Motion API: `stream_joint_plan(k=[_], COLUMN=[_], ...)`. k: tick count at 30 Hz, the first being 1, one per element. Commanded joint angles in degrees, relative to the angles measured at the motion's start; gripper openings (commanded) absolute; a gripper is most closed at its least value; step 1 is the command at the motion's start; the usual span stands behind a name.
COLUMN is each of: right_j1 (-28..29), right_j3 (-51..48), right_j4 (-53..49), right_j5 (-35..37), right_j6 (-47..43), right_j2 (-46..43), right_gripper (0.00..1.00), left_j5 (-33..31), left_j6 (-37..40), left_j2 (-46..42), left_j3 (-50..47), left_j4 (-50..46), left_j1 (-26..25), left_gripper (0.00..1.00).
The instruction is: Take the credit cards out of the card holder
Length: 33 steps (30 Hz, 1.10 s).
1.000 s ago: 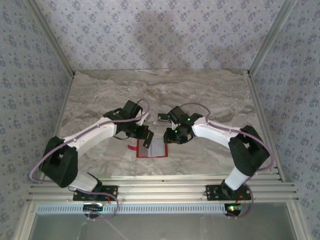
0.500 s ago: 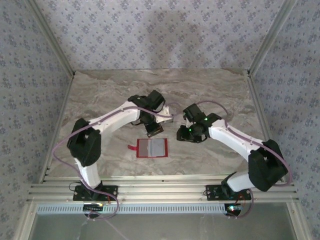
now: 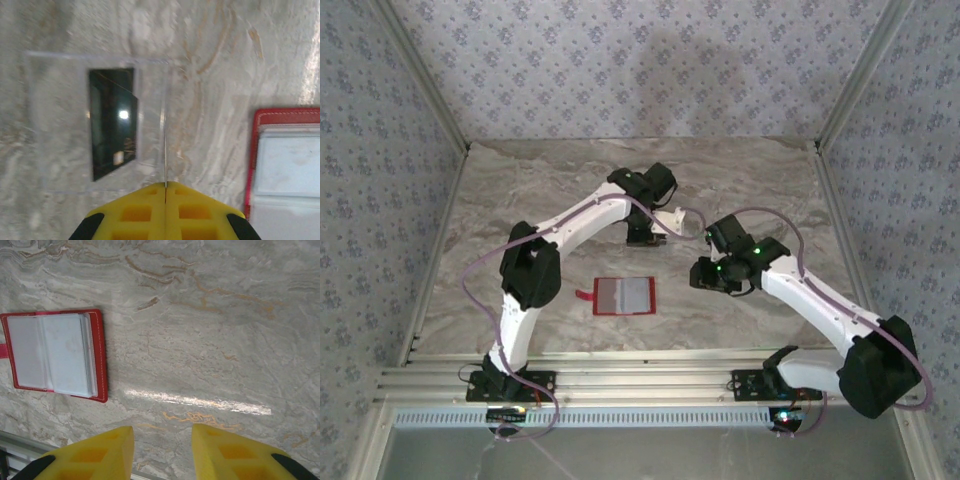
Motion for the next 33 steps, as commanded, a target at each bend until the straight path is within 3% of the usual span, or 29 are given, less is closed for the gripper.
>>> stream_joint_plan(k=[1,16,33], right_j1=[-0.44,-2.18,-3.05], right_j3=[-0.95,-3.0,-4.8], right_j4=[-3.27,-4.3,-4.11], right_j5=[1.69,1.69,1.08], right_j6=[0.55,0.93,0.91], right_j2=[-2.19,-5.82,-7.01], right_gripper=[0.37,0.37,0.38], left_j5=[0.22,-3.65,-2.02], left_j6=[4.15,7.85,8.8], left_j2=[1.93,8.52,12.32], left_j3=[4.59,11.99,15.33], left_j4=[-3.35,-3.38,-4.0], left_j1=[-0.62,-0.59,-0.38], left_gripper=[0.0,0.0,0.0])
